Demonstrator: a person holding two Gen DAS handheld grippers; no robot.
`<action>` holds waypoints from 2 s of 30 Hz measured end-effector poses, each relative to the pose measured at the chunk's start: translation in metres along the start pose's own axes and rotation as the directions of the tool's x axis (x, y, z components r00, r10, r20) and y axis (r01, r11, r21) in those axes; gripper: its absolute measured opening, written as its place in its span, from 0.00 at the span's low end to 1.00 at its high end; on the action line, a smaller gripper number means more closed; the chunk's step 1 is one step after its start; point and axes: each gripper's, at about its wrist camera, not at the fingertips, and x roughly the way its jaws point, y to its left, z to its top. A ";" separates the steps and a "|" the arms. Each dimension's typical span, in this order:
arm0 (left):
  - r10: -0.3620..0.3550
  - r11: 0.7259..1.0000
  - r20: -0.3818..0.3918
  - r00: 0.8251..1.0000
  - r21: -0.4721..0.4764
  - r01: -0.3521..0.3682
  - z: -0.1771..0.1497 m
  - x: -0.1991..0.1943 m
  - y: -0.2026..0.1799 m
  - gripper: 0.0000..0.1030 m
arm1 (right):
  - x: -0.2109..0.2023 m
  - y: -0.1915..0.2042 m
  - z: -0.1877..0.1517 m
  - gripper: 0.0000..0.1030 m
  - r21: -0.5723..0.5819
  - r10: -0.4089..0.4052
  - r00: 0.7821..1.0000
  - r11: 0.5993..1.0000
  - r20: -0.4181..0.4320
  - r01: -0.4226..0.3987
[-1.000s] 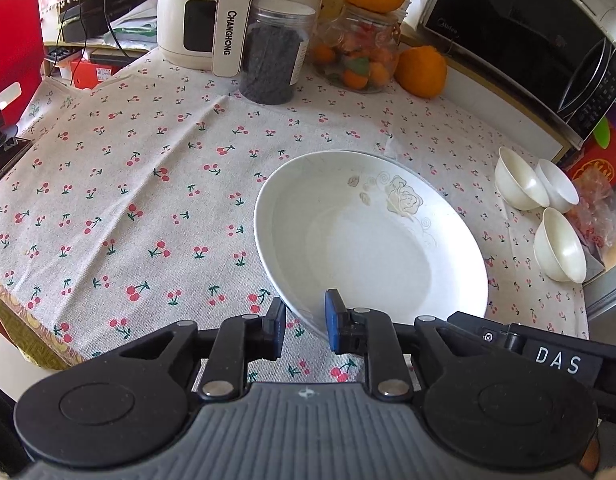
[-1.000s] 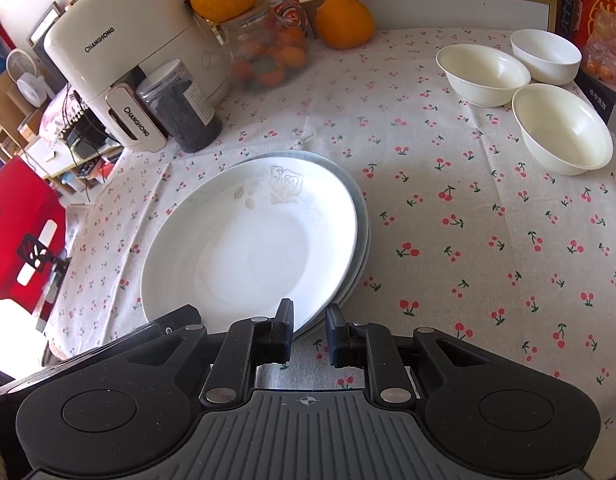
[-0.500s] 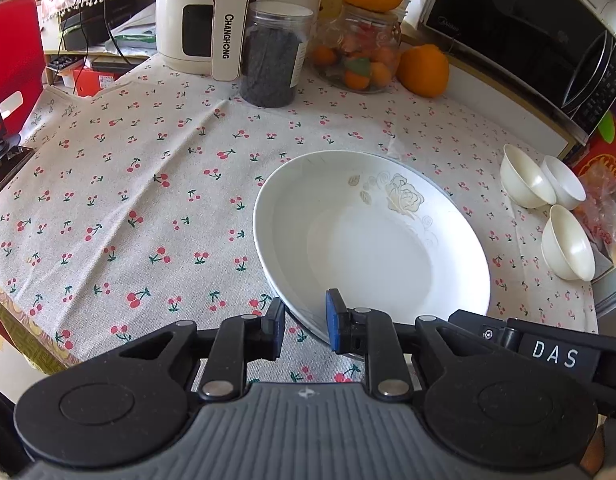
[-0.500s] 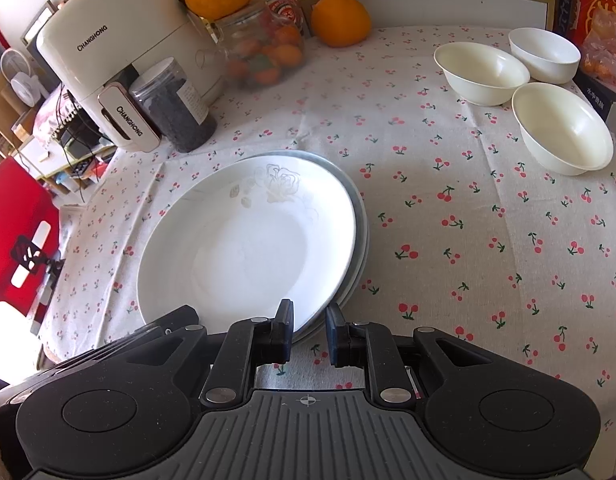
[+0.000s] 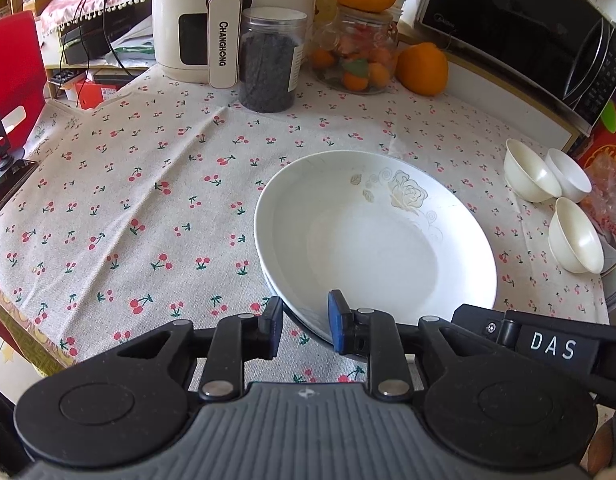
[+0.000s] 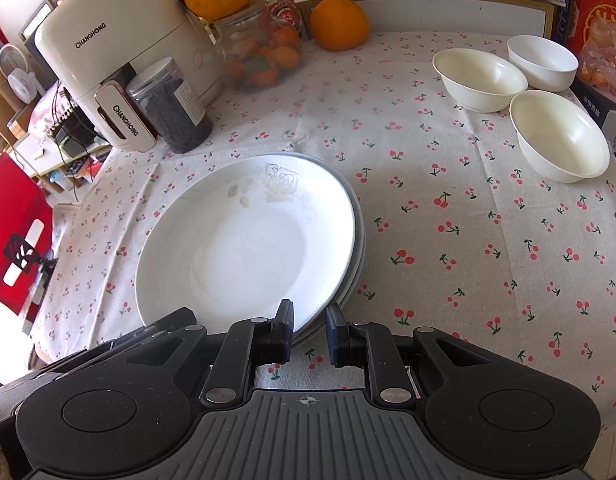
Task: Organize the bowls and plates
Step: 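Settle the white rose-print plate flat on the stack with both tools, then open both tools to release the plate rim and pull back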
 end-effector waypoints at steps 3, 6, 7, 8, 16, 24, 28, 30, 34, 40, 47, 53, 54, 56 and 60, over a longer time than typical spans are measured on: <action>0.004 1.000 0.002 1.000 0.007 -0.004 0.000 0.000 -0.001 0.22 | 0.000 0.001 0.000 0.17 -0.003 -0.005 1.000 1.000 0.002 0.005; 0.009 1.000 0.005 1.000 0.016 -0.009 -0.001 0.000 -0.002 0.22 | 0.000 0.002 0.000 0.17 -0.008 -0.011 1.000 1.000 0.005 0.011; 0.011 1.000 0.006 1.000 0.019 -0.011 -0.001 0.000 -0.002 0.22 | 0.000 0.002 0.001 0.17 -0.008 -0.012 1.000 1.000 0.005 0.012; 0.011 1.000 0.006 1.000 0.020 -0.011 -0.001 0.000 -0.002 0.23 | 0.000 0.002 0.001 0.17 -0.008 -0.013 1.000 1.000 0.006 0.013; 0.016 0.999 0.010 1.000 0.032 -0.016 -0.002 0.000 -0.003 0.24 | 0.000 0.003 0.001 0.17 -0.015 -0.022 1.000 1.000 0.011 0.023; 0.019 0.999 0.013 1.000 0.045 -0.020 -0.003 0.000 -0.004 0.26 | 0.001 0.005 0.000 0.17 -0.031 -0.038 0.999 0.999 0.020 0.039; 0.021 0.998 0.013 1.000 0.054 -0.022 -0.002 0.001 -0.004 0.26 | 0.002 0.007 -0.001 0.17 -0.046 -0.055 0.998 0.997 0.027 0.056; 0.019 0.999 0.012 1.000 0.051 -0.019 -0.002 0.001 -0.003 0.26 | 0.002 0.008 -0.001 0.17 -0.051 -0.060 0.998 0.997 0.030 0.062; 0.018 0.998 0.013 1.000 0.054 -0.019 -0.002 0.002 -0.003 0.26 | 0.002 0.008 -0.001 0.17 -0.059 -0.065 0.997 0.996 0.034 0.067; 0.013 0.999 0.014 1.000 0.051 -0.014 -0.002 0.002 -0.003 0.29 | 0.004 0.009 -0.002 0.20 -0.076 -0.077 0.996 0.994 0.039 0.080; 0.006 0.999 0.010 1.000 0.043 -0.007 -0.001 0.003 -0.002 0.32 | 0.003 0.008 -0.003 0.20 -0.077 -0.067 0.997 0.995 0.040 0.070; 0.009 1.000 0.008 1.000 0.024 -0.010 0.003 0.003 0.002 0.47 | -0.002 0.000 0.001 0.25 -0.057 -0.015 0.999 0.998 0.032 0.017; 0.013 1.000 0.015 1.000 0.023 -0.014 0.004 0.002 0.003 0.51 | -0.004 0.000 0.002 0.28 -0.061 -0.010 0.999 0.998 0.037 0.012; 0.017 0.999 0.041 0.999 0.033 -0.018 0.007 -0.003 0.002 0.53 | -0.009 -0.002 0.003 0.40 -0.065 -0.011 0.998 0.998 0.058 0.014; 0.021 0.999 0.078 0.997 0.048 -0.025 0.014 -0.008 0.000 0.66 | -0.018 -0.013 0.010 0.45 -0.053 -0.006 0.996 0.999 0.090 0.010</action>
